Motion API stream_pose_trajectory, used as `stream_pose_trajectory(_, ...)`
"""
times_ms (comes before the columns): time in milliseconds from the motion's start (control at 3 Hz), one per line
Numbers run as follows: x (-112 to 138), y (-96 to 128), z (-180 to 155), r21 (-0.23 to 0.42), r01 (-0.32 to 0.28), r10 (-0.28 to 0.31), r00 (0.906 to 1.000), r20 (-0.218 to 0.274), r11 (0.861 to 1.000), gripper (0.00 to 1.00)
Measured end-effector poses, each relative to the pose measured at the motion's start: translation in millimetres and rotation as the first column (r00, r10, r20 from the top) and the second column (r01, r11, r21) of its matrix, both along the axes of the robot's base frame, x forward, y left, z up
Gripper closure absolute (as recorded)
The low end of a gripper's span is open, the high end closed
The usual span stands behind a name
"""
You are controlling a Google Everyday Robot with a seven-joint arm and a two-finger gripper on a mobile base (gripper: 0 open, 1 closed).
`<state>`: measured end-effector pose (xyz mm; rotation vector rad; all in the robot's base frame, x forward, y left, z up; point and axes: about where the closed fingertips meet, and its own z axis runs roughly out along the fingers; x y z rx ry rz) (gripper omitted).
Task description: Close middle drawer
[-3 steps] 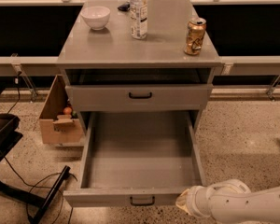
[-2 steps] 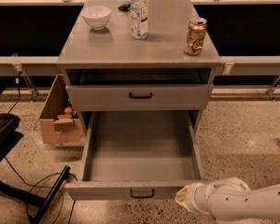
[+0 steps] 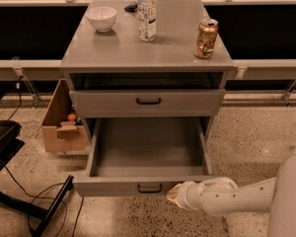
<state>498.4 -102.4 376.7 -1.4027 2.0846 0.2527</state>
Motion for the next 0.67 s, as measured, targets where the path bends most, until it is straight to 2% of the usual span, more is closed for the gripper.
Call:
stream_pose_trajectory(333, 0.0, 0.0, 0.0, 0.000, 0.000, 0.000, 1.0000, 0.000, 1.000, 1.00)
stream_pose_trajectory(667, 17.4, -0.1, -6.7, 0.007, 0.008, -0.009, 0.9997, 0.023, 1.000, 1.00)
